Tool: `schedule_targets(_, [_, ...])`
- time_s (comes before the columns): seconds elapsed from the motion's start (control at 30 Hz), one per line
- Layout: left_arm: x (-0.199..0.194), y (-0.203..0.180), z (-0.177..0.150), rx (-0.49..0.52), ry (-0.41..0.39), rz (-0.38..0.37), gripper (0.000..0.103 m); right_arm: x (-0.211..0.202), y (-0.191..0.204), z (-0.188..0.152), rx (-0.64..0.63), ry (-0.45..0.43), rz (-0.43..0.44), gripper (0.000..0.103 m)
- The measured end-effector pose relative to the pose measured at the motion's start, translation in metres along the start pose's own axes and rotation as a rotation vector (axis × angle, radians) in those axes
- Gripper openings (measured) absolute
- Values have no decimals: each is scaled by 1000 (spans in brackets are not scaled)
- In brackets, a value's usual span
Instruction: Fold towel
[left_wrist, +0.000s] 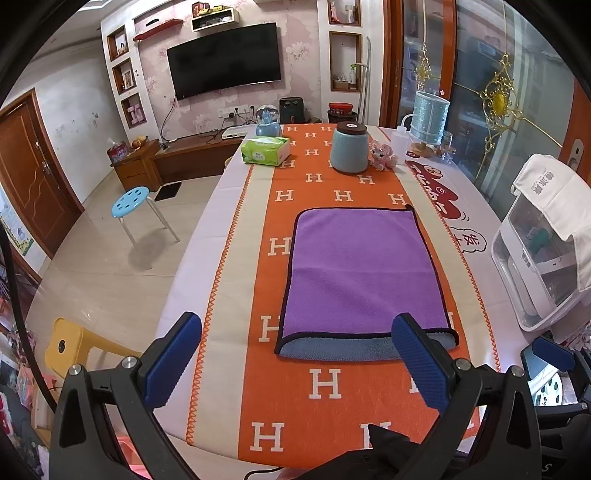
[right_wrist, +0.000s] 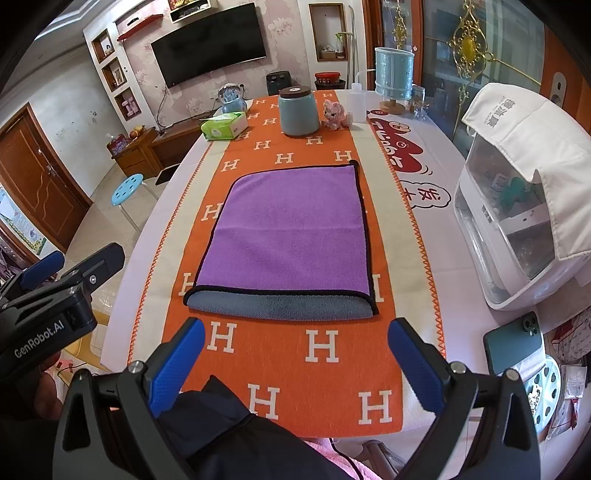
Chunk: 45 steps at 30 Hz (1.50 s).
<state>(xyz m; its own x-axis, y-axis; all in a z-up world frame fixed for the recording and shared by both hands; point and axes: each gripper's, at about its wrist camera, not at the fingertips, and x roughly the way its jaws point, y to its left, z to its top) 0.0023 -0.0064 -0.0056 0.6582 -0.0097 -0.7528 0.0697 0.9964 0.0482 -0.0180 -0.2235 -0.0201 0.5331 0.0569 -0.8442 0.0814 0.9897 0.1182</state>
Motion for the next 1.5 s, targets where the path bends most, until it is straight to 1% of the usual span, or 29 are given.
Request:
schedule_targets(0.17, [10, 3, 0, -3, 16, -8, 102, 2, 0, 1, 0, 2, 0, 100])
schedule_targets(0.4, [13, 3, 0, -4, 22, -6, 102, 5, 0, 2, -1, 4, 1, 100])
schedule_targets(0.7, [21, 6, 3, -9, 49, 25, 102, 7, -1, 4, -12, 10, 5, 100])
schedule_targets(0.77, [22, 7, 4, -8, 54, 30, 102, 12, 3, 10, -19, 12, 8, 100])
schedule_targets(0.87, [23, 8, 4, -7, 66, 38, 102, 12, 6, 9, -30, 11, 11, 100])
schedule_targets(1.03, [23, 10, 7, -8, 64, 61, 102, 9, 6, 9, -61, -13, 1, 100])
schedule_targets(1.17, [26, 12, 10, -9, 61, 71, 102, 8, 6, 7, -70, -25, 11, 100])
schedule_targets(1.33, [31, 14, 11, 6, 75, 66, 102, 12, 3, 8, -72, -20, -1, 100])
schedule_targets(1.5, [39, 10, 11, 35, 101, 50, 102, 20, -5, 12, -54, 9, -6, 100])
